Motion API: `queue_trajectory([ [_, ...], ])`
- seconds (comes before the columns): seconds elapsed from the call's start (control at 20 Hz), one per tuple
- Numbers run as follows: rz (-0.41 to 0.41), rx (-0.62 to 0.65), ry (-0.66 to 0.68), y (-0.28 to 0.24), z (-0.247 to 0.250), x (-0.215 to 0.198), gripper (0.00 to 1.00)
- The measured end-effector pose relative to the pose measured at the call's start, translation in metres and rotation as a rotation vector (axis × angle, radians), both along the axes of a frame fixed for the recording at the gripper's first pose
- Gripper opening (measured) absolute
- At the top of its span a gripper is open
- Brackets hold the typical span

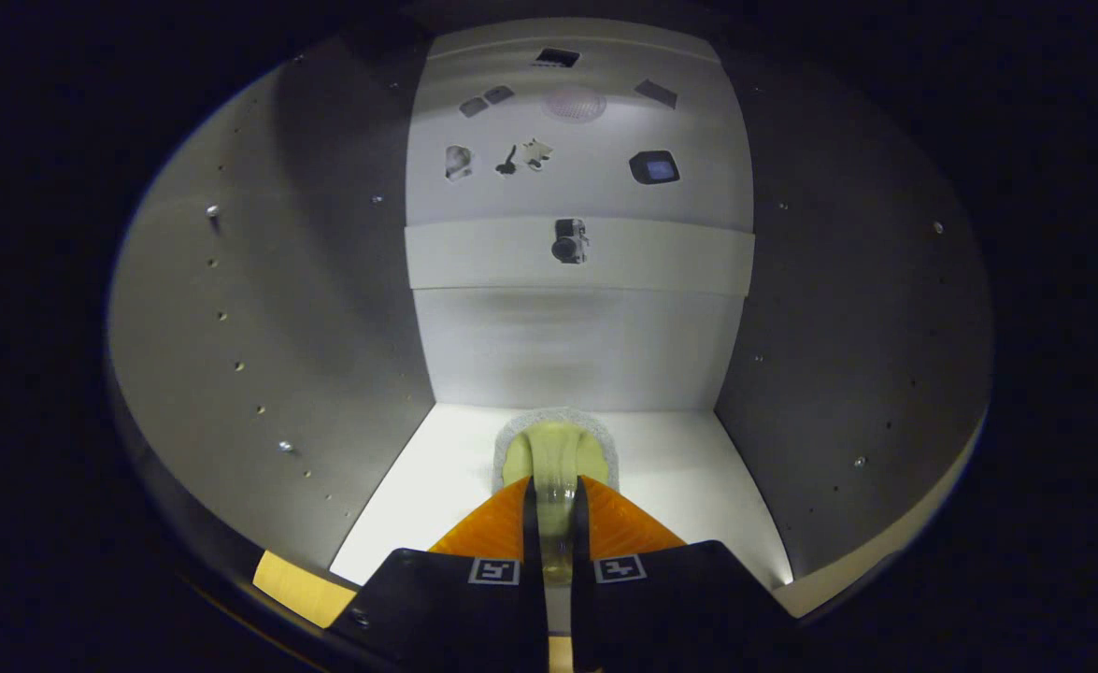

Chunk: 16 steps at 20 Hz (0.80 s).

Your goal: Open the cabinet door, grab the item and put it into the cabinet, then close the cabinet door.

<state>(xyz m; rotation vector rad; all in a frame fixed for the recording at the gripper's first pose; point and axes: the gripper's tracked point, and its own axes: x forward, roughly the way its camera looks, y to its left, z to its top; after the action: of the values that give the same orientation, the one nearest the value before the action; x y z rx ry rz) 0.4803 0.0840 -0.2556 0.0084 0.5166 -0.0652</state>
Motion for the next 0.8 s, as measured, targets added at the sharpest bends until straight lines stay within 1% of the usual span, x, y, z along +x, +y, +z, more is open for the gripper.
queue_trajectory([
  [0.2, 0.004, 0.012, 0.063, -0.002, -0.023, 0.005, 0.16],
  [0.25, 0.001, 0.015, 0.052, -0.002, -0.023, 0.008, 0.15],
  [0.35, -0.014, 0.025, 0.045, -0.004, -0.025, 0.013, 0.22],
  [0.45, -0.024, 0.004, 0.071, -0.009, -0.036, 0.013, 0.33],
  [0.55, -0.007, 0.002, 0.085, -0.008, -0.044, 0.016, 0.48],
  [0.75, 0.013, -0.027, -0.004, -0.007, -0.019, 0.015, 0.77],
  [0.8, 0.020, -0.022, -0.037, -0.004, -0.009, 0.015, 0.77],
])
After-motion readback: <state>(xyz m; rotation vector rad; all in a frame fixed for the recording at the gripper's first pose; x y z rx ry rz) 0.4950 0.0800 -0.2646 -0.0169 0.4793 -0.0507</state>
